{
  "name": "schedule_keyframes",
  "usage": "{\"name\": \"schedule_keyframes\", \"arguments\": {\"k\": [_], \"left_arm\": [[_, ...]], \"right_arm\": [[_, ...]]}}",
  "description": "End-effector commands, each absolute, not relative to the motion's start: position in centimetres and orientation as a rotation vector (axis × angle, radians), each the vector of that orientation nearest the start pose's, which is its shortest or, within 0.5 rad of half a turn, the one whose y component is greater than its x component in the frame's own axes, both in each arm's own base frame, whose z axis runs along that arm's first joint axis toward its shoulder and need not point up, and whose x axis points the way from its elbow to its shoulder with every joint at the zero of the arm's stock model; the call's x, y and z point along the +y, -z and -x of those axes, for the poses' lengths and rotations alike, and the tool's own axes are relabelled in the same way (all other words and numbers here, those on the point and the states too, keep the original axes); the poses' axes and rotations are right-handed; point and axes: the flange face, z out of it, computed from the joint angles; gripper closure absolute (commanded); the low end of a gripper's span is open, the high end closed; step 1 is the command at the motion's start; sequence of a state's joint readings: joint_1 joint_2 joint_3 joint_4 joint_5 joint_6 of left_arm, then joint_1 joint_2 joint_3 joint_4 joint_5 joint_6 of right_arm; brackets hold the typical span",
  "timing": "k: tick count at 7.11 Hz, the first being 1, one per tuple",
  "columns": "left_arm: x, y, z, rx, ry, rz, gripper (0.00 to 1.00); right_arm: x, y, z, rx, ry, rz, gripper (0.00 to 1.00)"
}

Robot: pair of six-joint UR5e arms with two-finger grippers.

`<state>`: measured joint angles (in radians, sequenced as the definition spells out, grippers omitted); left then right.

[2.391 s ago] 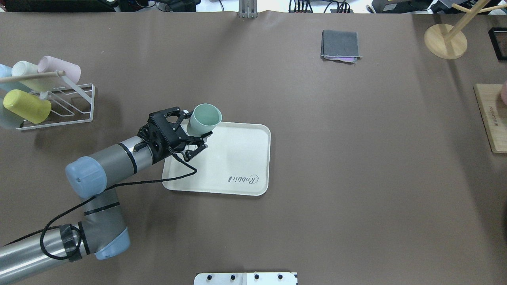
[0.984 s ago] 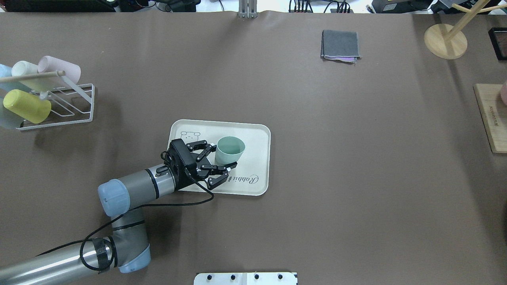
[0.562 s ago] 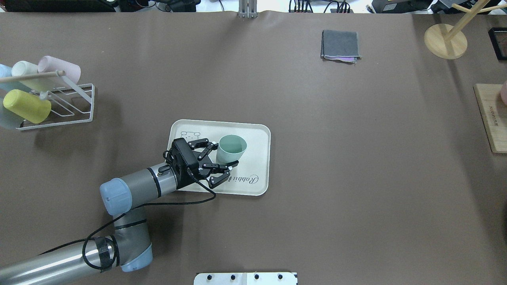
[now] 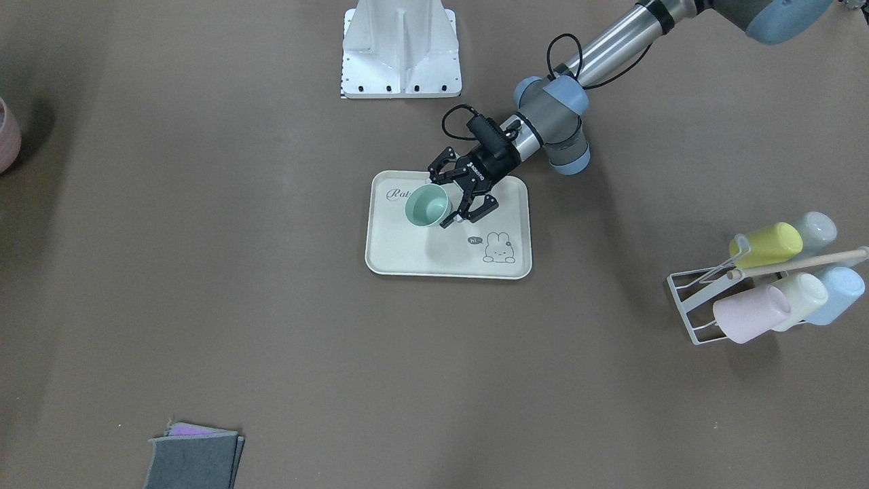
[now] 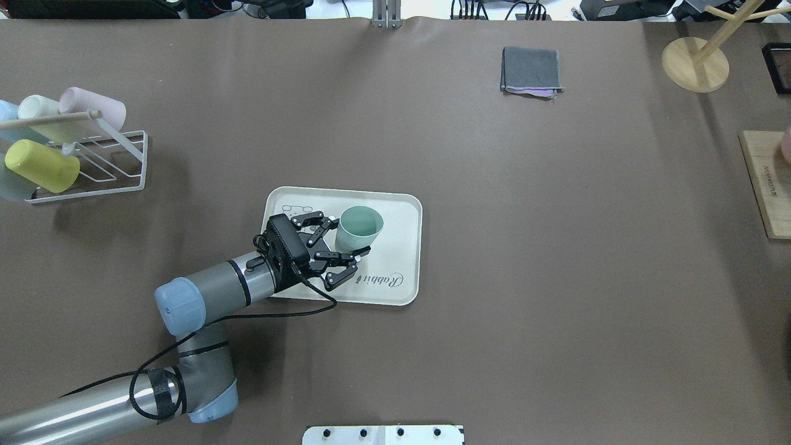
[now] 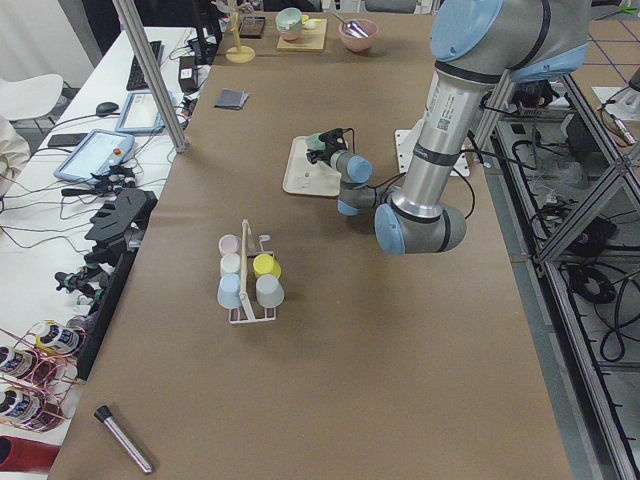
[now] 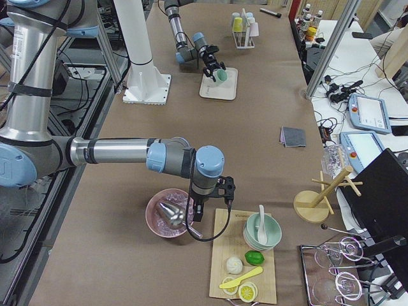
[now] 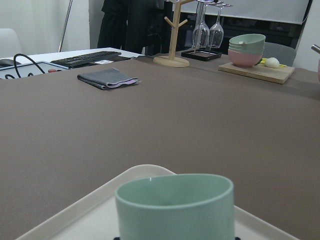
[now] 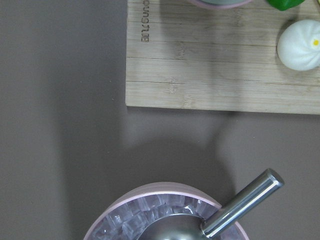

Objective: Pick up and place green cup on tray

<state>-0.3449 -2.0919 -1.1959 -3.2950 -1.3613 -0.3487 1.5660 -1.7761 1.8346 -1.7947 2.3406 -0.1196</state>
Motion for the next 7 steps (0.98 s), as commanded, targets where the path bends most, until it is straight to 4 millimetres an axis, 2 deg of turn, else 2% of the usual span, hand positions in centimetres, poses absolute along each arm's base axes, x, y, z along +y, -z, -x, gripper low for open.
{"name": "schedule_keyframes", "arguments": {"k": [1, 2, 3, 4, 5, 6, 7], "left_arm": [[-36.8, -35.4, -56.8, 1.233, -0.396, -1.443, 0.07], [-36.6, -36.1, -56.2, 1.243, -0.39, -1.458, 0.03], [-36.2, -37.6, -55.2, 1.207, -0.428, -1.486, 0.03], [-35.8, -37.8, -54.0, 1.216, -0.425, -1.495, 0.03], [-35.1, -36.8, -51.9, 1.235, -0.41, -1.515, 0.03], [-35.5, -35.9, -49.8, 1.226, -0.394, -1.524, 0.02], [-35.5, -34.0, -46.9, 1.19, -0.396, -1.505, 0.02]], "right_arm": [[-39.2, -64.3, -6.3, -0.778, 0.052, 0.112, 0.0], [-39.1, -64.3, -6.3, -0.778, 0.051, 0.112, 0.0], [-39.1, -64.3, -6.3, -0.778, 0.051, 0.112, 0.0], [-39.1, -64.3, -6.3, -0.778, 0.051, 0.112, 0.0], [-39.1, -64.2, -6.4, -0.785, 0.047, 0.111, 0.0], [-39.1, -64.2, -6.4, -0.787, 0.045, 0.111, 0.0], [-39.1, -64.1, -6.4, -0.789, 0.046, 0.108, 0.0]]}}
